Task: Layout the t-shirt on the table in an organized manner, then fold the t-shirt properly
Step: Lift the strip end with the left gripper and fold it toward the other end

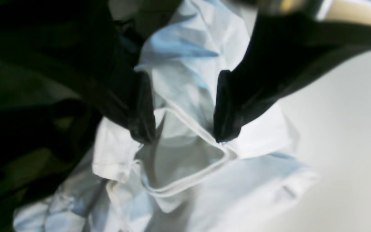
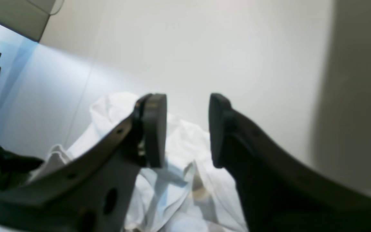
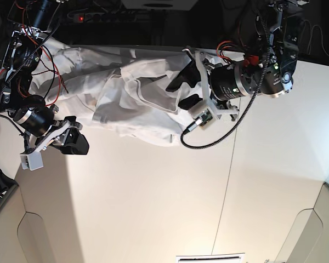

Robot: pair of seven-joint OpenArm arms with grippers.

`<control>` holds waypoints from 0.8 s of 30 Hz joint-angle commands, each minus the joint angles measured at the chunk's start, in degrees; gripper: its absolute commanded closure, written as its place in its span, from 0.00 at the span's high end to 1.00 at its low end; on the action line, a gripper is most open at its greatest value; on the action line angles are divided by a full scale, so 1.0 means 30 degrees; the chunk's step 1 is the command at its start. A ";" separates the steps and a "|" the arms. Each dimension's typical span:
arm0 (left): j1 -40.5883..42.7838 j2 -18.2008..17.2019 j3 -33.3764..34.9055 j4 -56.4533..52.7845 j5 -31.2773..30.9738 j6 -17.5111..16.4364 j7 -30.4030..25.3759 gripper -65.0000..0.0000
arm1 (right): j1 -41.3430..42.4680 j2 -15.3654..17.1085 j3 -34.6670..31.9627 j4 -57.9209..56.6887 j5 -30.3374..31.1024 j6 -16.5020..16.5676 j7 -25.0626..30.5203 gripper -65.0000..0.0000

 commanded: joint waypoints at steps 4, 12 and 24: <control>-0.0168 -0.0051 0.0503 0.0321 0.0546 0.1166 -0.0656 0.48 | 0.0284 0.0153 0.0036 0.0357 0.0350 0.0219 0.0444 0.32; -0.0153 -0.0051 0.0503 0.0372 -0.1778 0.0291 0.0860 0.00 | 0.0291 0.0153 0.0036 0.0357 0.0350 0.0219 0.0444 0.32; -0.0153 -0.0051 0.2601 0.0379 -0.8204 -0.0165 0.3147 0.00 | 0.0291 0.0153 0.0036 0.0357 0.0350 0.0219 0.0444 0.32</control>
